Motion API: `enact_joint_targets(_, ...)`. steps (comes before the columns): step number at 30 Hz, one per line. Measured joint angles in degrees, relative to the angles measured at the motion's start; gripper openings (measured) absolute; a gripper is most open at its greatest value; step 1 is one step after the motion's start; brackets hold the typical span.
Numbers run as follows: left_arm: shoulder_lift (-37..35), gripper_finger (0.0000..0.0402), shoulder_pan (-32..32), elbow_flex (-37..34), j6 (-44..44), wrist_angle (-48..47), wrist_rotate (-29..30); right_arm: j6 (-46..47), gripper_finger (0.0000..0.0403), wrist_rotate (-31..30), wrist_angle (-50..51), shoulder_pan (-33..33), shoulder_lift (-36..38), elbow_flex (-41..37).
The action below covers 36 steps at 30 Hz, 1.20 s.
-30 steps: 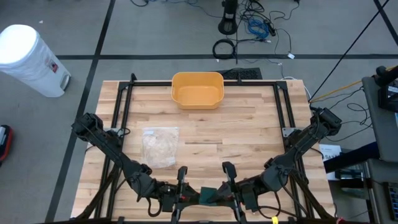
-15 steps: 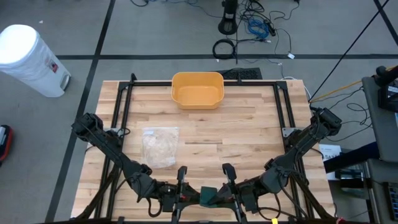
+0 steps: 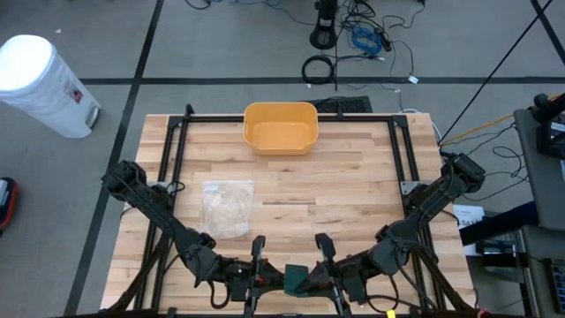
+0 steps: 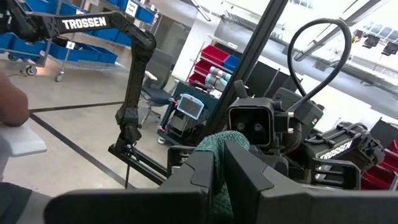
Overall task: Roll bandage
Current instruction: Roll the green bandage
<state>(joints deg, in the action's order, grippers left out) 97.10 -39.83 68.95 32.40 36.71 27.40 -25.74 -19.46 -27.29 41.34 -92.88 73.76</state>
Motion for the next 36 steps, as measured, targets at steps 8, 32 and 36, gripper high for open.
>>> enact_joint_targets(8,0.0,0.0038,0.0,-0.01,0.0,0.04,0.0,-0.02,0.0026,0.15,0.02,0.0,0.0,0.0)
enact_joint_targets(32,-0.48,0.0038,-0.31,-0.04,7.39,-1.65,7.21,1.23,0.0112,-1.36,0.52,0.13,0.0,0.0)
enact_joint_targets(36,-0.48,0.0038,-0.33,-0.04,7.41,-1.88,7.89,1.74,0.0112,-1.46,0.84,0.25,0.0,0.0)
